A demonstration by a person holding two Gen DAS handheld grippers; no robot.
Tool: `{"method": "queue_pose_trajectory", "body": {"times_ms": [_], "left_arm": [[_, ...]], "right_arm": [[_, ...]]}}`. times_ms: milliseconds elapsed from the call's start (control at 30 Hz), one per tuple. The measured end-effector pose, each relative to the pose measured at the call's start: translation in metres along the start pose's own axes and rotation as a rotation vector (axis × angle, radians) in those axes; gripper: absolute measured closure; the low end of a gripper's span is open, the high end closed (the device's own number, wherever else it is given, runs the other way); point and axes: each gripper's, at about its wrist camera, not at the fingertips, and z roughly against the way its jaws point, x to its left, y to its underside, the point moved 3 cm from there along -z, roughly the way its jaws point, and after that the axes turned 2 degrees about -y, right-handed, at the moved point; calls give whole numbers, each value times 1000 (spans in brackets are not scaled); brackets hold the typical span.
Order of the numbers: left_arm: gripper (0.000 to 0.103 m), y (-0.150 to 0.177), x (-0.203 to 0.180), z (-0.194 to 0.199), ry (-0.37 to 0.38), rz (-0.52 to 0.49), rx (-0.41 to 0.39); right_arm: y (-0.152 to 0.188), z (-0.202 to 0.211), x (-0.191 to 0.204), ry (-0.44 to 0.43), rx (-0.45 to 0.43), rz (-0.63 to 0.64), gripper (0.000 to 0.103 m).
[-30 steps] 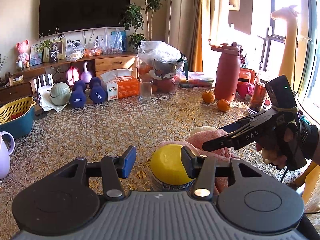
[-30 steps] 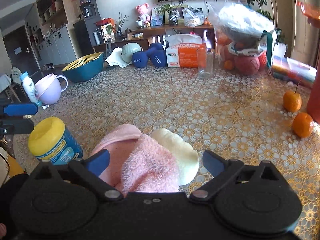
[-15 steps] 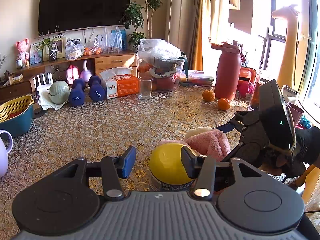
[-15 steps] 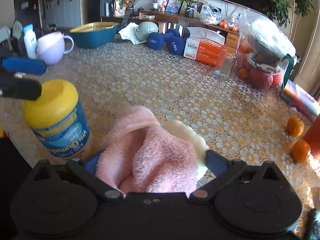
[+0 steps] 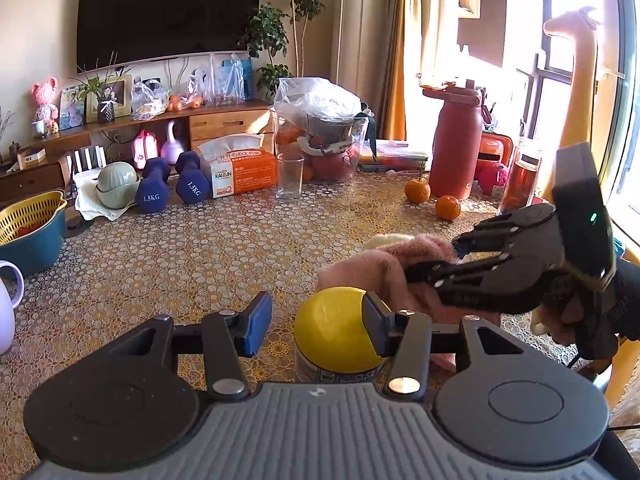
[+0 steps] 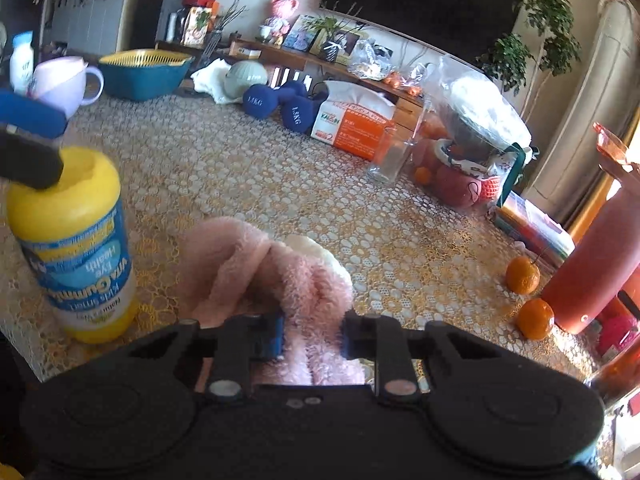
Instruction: Clean container
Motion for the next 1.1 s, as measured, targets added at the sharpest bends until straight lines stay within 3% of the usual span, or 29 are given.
{"method": "queue_pose_trajectory", "body": {"times_ms": [200,400,633,767,933,1100], "left_arm": [[54,1,2,-1,-7,8,0],[55,3,-1,0,6,0,-8],[55,3,-1,2,20,-7,-13],[55,6,3,5,10,5,-17],[55,6,7,5,5,17,-19],[55,7,6,5,14,12,-21]], "right_arm": [[-22,36,-29,-231,-124,-262,83],[-14,26,-2,-298,-79,-223,83],[-3,21,38,-259,-44,-46,84],[4,22,37,-156,-24,37,84],[0,35,15,-101,-58,-58,84],[-9,48,10,-224,-109,-207,84]]}}
